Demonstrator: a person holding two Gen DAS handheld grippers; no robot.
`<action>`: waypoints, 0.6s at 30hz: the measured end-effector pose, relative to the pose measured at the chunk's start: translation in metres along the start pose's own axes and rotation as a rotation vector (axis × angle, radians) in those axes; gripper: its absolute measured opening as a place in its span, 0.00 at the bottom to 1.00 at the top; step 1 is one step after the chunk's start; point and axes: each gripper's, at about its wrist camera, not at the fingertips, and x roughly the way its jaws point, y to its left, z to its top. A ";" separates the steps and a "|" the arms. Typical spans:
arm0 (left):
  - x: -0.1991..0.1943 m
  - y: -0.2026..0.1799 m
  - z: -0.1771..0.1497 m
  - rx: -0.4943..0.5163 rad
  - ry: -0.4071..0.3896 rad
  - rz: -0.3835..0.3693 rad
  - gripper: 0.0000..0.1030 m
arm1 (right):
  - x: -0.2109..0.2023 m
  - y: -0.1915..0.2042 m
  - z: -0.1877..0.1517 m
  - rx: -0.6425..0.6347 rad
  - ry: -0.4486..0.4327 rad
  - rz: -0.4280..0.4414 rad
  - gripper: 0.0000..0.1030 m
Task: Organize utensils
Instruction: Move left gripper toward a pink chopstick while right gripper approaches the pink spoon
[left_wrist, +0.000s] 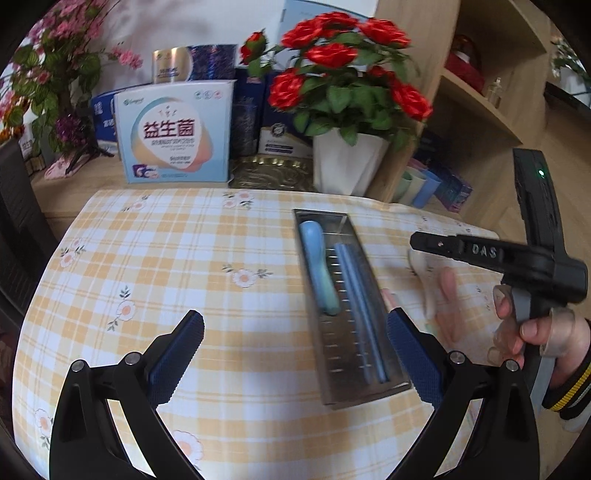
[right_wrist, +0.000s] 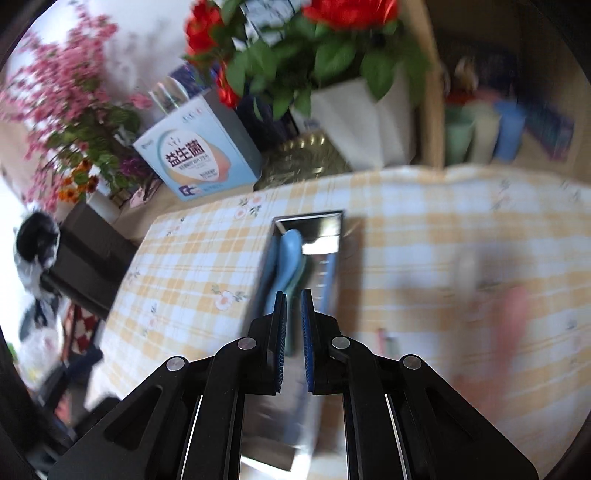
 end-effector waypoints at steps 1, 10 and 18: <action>-0.001 -0.007 -0.001 0.009 -0.003 -0.008 0.94 | -0.011 -0.005 -0.006 -0.025 -0.026 -0.012 0.09; 0.015 -0.084 -0.023 0.076 0.059 -0.091 0.69 | -0.077 -0.075 -0.077 -0.004 -0.146 -0.105 0.09; 0.047 -0.137 -0.050 0.091 0.182 -0.148 0.28 | -0.077 -0.125 -0.130 0.038 -0.145 -0.187 0.09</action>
